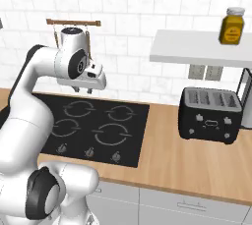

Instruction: Take a straw from the drawer in front and place it inside the glass cup on the dining counter.

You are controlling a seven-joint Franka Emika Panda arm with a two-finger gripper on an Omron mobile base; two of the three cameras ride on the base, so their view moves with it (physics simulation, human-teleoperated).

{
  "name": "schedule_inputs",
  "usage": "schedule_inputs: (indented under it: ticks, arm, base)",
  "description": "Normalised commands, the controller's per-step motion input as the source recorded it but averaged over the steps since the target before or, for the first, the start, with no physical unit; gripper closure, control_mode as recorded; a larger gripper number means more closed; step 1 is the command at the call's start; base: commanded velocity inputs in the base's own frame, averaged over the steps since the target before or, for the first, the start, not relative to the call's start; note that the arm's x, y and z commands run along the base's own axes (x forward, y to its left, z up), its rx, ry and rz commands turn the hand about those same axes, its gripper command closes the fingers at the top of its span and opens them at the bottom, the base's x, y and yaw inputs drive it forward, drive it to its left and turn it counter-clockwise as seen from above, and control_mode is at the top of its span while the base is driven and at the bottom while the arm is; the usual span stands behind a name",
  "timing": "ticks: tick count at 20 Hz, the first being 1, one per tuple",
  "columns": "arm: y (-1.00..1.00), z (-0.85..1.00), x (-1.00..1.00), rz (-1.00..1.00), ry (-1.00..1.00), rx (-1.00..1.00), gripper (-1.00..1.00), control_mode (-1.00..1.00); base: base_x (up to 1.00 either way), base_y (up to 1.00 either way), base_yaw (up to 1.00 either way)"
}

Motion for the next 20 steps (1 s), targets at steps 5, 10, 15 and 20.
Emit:
schedule_inputs:
  ticks: [5, 10, 15, 20]
  arm:
    - [0.0, 0.0, -0.03, 0.0, 0.0, 0.0, -1.0, 1.0]
    - [0.0, 0.0, 0.0, 0.0, 0.0, 0.0, -1.0, 1.0]
    - [0.0, 0.0, 0.0, 0.0, 0.0, 0.0, -1.0, 1.0]
    - [0.0, 0.0, 0.0, 0.0, 0.0, 0.0, -1.0, 1.0]
  base:
    - [-0.29, 0.09, -0.01]
    - [-0.6, 0.69, -0.29]
    - [-0.4, 0.78, -0.42]
    - [-0.02, 0.67, -0.54]
